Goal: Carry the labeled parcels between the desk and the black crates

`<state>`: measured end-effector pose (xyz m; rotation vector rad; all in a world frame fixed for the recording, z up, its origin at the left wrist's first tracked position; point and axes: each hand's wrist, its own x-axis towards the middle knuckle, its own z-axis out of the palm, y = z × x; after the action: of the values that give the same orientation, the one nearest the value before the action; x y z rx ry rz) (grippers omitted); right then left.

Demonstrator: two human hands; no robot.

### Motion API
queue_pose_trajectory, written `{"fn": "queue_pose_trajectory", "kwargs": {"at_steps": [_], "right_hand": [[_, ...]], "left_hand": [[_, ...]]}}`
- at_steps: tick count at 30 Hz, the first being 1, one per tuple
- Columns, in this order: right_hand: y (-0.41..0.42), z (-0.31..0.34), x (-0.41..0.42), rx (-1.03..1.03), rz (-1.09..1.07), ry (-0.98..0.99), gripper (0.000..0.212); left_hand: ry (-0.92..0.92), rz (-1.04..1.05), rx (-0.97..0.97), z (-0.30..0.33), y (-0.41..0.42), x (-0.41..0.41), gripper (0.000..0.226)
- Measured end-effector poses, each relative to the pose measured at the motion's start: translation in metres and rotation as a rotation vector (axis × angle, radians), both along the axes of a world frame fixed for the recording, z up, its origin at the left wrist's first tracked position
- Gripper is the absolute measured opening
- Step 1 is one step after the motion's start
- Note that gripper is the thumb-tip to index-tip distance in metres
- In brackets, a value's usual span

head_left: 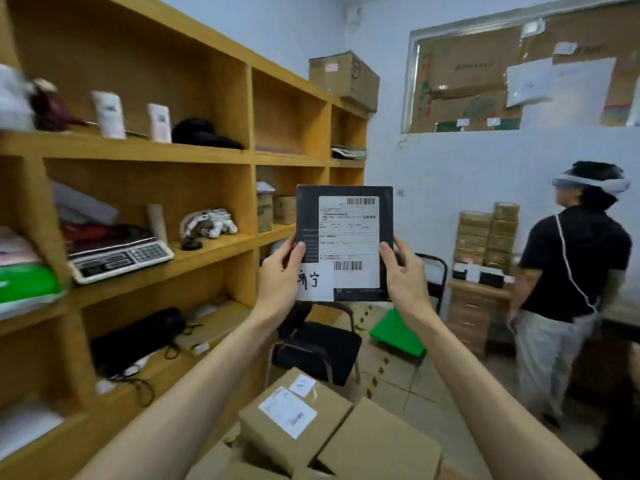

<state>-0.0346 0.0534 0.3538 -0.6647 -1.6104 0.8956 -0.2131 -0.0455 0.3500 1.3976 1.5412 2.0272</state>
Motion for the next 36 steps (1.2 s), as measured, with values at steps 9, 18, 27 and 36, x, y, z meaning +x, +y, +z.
{"fn": "queue_pose_trajectory", "kwargs": {"at_steps": [9,18,27,36], "right_hand": [[-0.095,0.002,-0.232,0.041,0.408,-0.022,0.052],[-0.256,-0.014,-0.398,0.033,0.881,-0.008,0.05],[-0.435,-0.009,-0.473,-0.01,1.337,-0.002,0.049],[-0.575,-0.003,-0.465,0.052,1.811,0.071,0.048]], "left_hand": [[0.063,0.46,-0.001,-0.002,-0.158,-0.183,0.04],[0.068,0.937,-0.025,-0.014,-0.357,-0.252,0.026],[0.09,1.404,-0.086,-0.007,-0.533,-0.23,0.034],[0.068,1.855,-0.022,-0.007,-0.619,-0.141,0.026]]}}
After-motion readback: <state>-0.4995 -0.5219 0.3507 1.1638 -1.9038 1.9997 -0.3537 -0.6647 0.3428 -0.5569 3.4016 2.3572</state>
